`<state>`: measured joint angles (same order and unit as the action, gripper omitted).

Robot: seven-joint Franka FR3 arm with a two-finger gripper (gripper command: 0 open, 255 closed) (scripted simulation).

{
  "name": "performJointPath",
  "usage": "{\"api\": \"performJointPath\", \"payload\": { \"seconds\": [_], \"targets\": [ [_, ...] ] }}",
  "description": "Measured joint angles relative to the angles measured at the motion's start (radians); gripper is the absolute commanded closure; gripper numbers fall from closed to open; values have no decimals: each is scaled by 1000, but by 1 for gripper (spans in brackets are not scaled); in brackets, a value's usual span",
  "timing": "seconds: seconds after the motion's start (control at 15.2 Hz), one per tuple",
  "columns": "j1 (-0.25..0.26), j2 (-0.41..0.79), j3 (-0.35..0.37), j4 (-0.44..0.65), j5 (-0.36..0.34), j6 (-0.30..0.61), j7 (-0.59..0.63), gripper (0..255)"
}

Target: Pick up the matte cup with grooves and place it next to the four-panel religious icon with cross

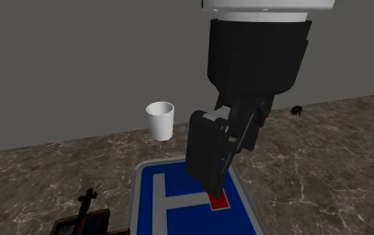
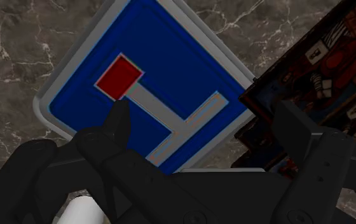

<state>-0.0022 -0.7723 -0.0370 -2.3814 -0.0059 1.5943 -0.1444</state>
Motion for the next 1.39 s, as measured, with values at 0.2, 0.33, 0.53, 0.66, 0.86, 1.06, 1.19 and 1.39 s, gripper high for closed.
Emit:
{"api": "performJointPath", "payload": {
  "seconds": [0.2,0.33,0.53,0.66,0.86,1.06,1.19,1.39],
  "targets": [
    [-3,41,-6,12,-7,28,-7,0],
    [-4,110,-10,44,-14,63,-11,0],
    [-8,229,-21,101,-27,124,-23,0],
    [-11,305,-29,136,-34,164,-32,0],
    [-15,412,-38,197,-43,209,-42,0],
    [-18,535,-45,293,-48,236,-50,0],
    [-20,611,-50,351,-50,253,-55,0],
    [-29,746,-62,477,-51,262,-75,0]
  ]
}}
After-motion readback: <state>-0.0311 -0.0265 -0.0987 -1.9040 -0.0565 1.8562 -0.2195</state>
